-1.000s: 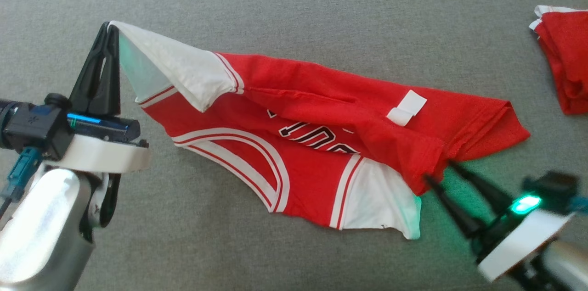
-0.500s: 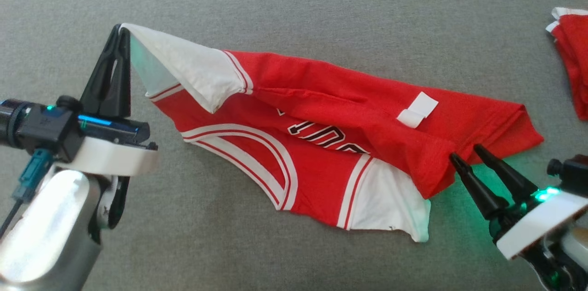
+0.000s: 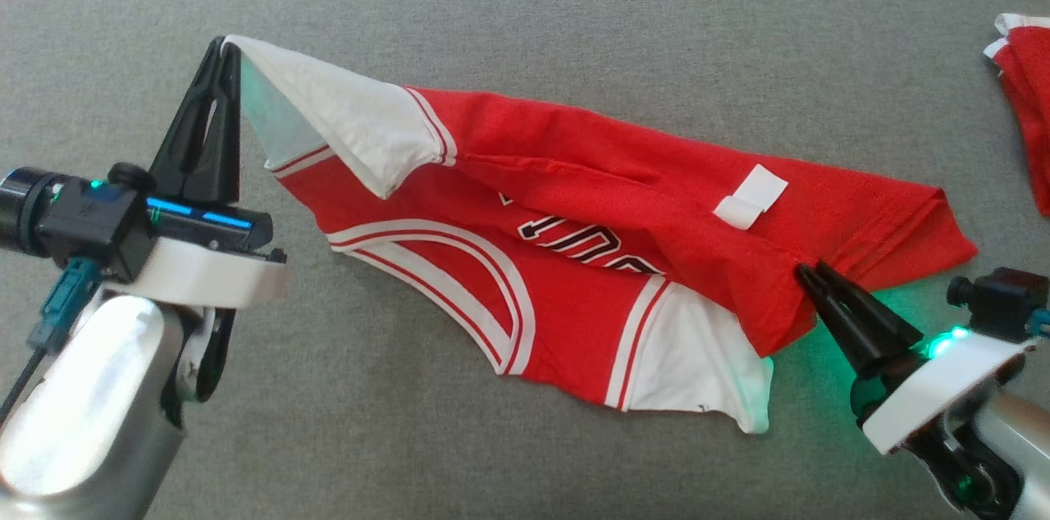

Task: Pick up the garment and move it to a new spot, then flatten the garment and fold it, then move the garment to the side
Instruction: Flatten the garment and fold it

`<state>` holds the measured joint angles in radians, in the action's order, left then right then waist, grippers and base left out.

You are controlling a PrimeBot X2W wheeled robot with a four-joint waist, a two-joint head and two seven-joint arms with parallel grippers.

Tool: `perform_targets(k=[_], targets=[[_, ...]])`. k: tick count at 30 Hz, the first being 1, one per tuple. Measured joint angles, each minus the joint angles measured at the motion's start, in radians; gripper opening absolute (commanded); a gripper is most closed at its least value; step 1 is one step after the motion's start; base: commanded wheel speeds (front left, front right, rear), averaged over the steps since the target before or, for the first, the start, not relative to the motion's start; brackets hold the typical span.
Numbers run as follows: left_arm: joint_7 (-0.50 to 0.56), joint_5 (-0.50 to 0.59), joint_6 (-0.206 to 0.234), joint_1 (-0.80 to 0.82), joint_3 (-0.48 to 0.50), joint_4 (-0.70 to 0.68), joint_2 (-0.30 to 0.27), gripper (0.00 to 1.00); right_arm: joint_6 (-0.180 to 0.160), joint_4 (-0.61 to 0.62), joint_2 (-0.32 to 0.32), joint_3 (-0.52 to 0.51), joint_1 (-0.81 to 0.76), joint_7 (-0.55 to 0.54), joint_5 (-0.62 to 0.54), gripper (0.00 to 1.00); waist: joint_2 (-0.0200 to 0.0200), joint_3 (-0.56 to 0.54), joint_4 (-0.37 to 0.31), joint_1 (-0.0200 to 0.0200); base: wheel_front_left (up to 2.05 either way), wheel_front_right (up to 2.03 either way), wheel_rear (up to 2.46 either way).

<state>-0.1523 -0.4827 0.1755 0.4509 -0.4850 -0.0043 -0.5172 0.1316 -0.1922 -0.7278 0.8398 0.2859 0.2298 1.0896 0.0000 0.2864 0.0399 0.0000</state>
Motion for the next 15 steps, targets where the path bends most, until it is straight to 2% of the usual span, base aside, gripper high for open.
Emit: perform_targets(k=[3,11,15], targets=[[0.000,0.000,0.000,0.001,-0.001,0.002,0.000,0.00,0.000,-0.005,0.000,0.007,0.013,0.001,0.000,0.00,0.0000,0.000,0.000,0.0000,0.00,0.00,0.00],[-0.023,0.000,-0.001,0.002,-0.004,0.025,0.002,0.00,0.000,-0.004,-0.005,0.003,0.014,0.017,-0.034,0.00,0.0000,-0.024,-0.003,0.0000,0.00,0.00,0.00],[-0.042,0.012,-0.007,0.002,-0.004,0.021,-0.005,0.00,0.000,0.029,-0.017,-0.124,0.013,0.018,-0.104,0.00,0.0000,-0.058,-0.007,0.0000,0.00,0.00,0.00]])
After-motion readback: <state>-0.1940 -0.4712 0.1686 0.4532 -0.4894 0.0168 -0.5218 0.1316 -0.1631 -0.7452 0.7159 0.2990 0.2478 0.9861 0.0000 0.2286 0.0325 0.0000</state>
